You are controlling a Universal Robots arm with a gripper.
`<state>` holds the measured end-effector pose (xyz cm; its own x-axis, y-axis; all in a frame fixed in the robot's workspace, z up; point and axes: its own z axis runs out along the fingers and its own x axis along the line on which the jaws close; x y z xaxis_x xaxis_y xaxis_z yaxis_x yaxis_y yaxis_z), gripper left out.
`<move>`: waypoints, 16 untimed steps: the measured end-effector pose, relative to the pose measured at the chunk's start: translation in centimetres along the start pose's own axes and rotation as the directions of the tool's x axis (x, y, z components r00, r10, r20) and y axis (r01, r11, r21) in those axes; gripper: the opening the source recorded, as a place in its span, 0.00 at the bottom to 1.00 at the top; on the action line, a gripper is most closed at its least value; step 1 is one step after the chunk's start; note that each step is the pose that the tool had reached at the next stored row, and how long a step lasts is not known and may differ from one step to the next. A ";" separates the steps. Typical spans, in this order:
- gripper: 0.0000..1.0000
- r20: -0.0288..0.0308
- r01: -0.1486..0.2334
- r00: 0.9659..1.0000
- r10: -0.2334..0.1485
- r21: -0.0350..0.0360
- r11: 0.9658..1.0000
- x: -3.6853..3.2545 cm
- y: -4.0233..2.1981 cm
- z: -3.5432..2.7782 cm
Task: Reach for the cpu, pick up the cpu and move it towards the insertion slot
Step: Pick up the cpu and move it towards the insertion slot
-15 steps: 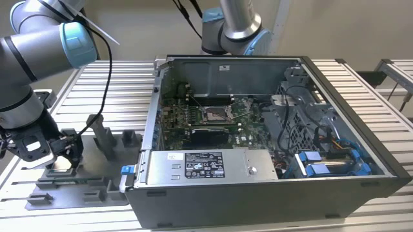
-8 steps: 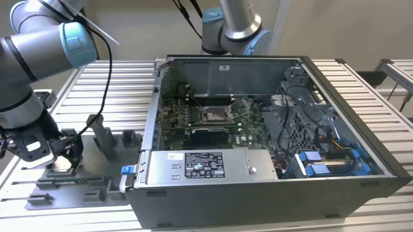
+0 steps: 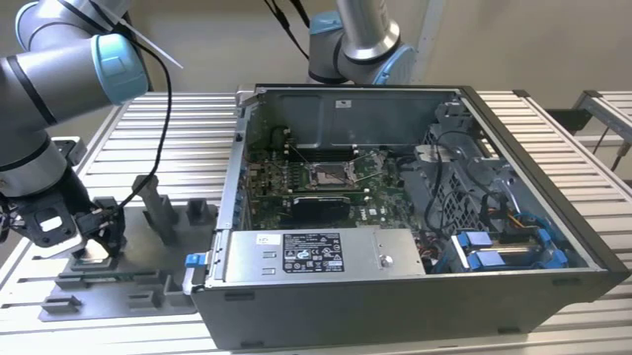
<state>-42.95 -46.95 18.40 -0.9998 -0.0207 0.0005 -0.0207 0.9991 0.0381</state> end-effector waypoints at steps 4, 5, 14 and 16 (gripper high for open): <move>0.00 0.000 0.000 1.000 0.000 0.000 1.000 0.00 0.00 0.00; 0.00 0.000 0.000 1.000 0.000 0.000 1.000 0.00 0.00 -0.01; 0.00 0.000 0.001 1.000 -0.001 0.000 1.000 0.00 0.07 -1.82; 0.00 0.000 0.001 1.000 -0.001 0.000 1.000 0.00 0.09 -2.33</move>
<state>-42.95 -46.94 20.73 -0.9998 -0.0213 0.0004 -0.0213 0.9990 0.0382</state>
